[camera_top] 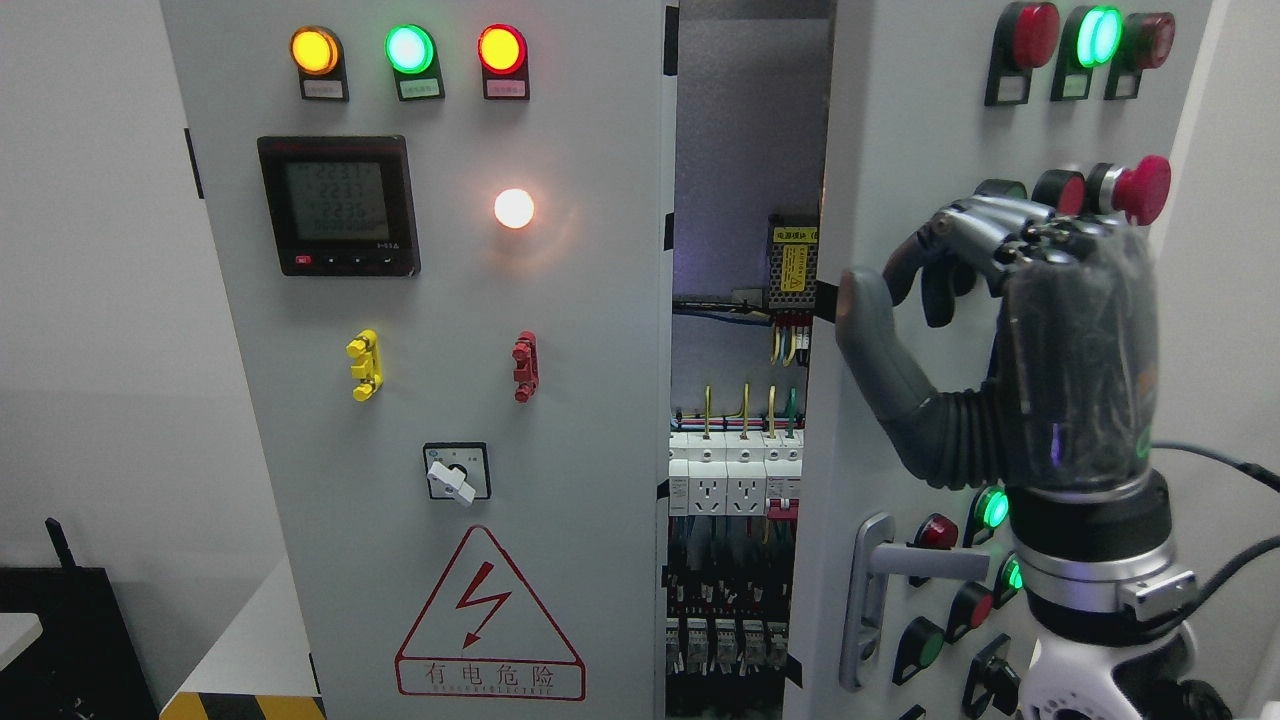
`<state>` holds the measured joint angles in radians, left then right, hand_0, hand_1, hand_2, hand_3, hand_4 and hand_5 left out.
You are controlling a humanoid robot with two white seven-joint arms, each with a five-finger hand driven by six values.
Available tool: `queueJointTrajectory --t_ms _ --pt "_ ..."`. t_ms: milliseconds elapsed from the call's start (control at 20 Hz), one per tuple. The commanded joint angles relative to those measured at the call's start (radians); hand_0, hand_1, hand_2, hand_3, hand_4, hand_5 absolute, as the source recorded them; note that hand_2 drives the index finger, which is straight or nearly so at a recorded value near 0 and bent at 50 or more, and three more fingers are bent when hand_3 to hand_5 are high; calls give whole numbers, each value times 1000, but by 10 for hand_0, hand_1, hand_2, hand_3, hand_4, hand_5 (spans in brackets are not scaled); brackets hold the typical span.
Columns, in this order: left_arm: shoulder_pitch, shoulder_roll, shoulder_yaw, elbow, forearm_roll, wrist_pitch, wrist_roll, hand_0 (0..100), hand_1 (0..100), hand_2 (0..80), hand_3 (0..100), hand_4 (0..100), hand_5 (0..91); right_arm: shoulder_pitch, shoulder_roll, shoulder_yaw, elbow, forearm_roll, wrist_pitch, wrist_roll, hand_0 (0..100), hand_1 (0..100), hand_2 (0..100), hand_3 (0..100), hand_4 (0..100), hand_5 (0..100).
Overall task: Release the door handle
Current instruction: 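Release the handle and move the right hand away from the door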
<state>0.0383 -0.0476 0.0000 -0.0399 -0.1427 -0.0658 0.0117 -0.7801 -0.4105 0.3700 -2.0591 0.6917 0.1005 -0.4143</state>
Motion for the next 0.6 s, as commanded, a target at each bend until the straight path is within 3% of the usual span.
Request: queueJointTrajectory --t_ms 0,200,401,551 --pt "0 0 -25 0 0 3 1 120 389 0 0 0 0 38 38 -197 -26 9 -31 -4 619 323 746 1000 1000 998" --pt "0 0 -25 0 0 3 1 120 389 0 0 0 0 48 38 -284 -26 9 -67 -3 618 326 748 1000 1000 998" --pt "0 0 -25 0 0 4 1 120 389 0 0 0 0 139 38 -445 -26 8 -122 6 619 326 755 1000 1000 998" --pt "0 0 -25 0 0 3 1 120 389 0 0 0 0 237 41 -581 -21 6 -125 6 618 327 754 1000 1000 999"
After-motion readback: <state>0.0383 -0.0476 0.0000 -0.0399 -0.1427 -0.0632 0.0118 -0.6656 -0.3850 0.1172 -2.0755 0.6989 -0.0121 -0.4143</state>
